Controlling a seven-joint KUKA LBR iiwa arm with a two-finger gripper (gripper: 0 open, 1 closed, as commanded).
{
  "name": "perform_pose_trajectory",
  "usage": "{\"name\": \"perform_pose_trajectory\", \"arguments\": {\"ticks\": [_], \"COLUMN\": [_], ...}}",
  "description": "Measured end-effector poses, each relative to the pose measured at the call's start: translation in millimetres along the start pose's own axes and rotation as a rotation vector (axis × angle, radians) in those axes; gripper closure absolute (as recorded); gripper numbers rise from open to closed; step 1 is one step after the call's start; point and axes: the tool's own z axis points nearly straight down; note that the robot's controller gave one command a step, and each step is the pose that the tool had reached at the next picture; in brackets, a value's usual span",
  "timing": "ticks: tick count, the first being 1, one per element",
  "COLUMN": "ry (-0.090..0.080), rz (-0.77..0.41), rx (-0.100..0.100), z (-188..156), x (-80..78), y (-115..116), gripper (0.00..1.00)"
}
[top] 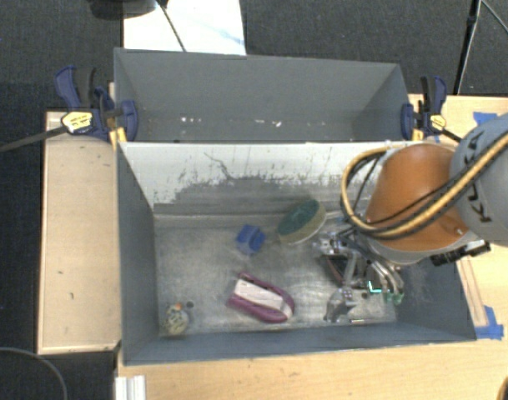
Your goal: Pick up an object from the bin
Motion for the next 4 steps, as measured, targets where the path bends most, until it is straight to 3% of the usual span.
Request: {"name": "perform_pose_trajectory", "arguments": {"ticks": [1, 2, 3, 4], "ry": [-0.010, -0.005, -0.015, -0.014], "rz": [0.148, 0.141, 0.128, 0.130], "rx": [0.001, 0.000, -0.001, 0.000], "z": [70, 67, -32, -93], "x": [-36.5, -35.4, -51.2, -55.1], "y": [-87, -84, -70, -72], "gripper": [0.00, 1.00, 1.00, 1.00]}}
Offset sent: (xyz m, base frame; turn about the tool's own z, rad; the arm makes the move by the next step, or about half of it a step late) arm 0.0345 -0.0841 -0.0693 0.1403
